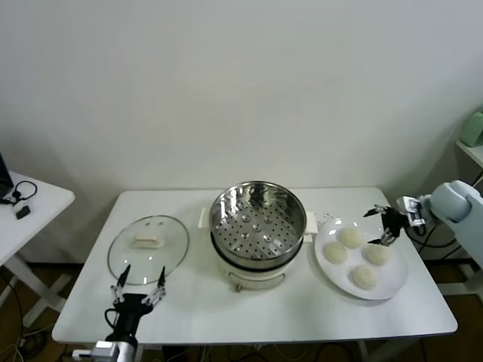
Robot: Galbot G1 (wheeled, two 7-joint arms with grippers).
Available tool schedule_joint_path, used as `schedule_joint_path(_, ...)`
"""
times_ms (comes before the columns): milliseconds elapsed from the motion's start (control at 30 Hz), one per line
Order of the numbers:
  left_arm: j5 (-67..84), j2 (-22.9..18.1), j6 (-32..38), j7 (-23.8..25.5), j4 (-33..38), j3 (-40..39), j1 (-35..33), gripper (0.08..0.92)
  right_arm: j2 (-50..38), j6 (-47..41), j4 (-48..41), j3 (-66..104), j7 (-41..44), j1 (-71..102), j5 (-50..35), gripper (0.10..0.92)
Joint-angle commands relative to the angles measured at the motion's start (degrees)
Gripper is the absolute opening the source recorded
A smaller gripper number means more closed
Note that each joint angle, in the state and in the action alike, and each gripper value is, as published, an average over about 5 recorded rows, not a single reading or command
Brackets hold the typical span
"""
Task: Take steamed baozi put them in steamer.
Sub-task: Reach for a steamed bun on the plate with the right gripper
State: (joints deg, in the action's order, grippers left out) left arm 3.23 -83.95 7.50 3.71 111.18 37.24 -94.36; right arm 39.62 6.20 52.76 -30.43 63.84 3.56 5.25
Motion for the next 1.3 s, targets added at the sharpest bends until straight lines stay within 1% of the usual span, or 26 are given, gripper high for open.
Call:
schedule_joint_path(33,-0.14,0.01,-0.65,-0.07,0.16,0.08,0.22,0.823,12.64,2.2,-15.2,-9.27,5.74,-9.76,7.82,0.823)
schedule_joint_path(333,0.38,0.0,-0.37,-0.16,-0.02,0.76,-0.49,0.823,16.44,2.74,-18.06,-7.39,5.22,-6.5,10.87,0.823)
schedule_joint_path(1033,0.84,-0.21,-0.05,-0.37,-0.38,0.73,-1.07,0.823,19.22,5.6,-23.07,-0.94,3.59,-4.23,18.59,0.822)
schedule_joint_path(1133,0.83,-0.19,-0.02,-0.4,-0.36,0.83,-1.17,0.823,19.39,5.6,-23.18,-0.69,3.61,-4.02,19.02,0.811)
schedule_joint_path(1300,0.91,-0.09,0.02,-0.42,-0.33,1.1,-1.42,0.823,19.82,5.68,-23.43,0.03,3.64,-3.75,20.03,0.768)
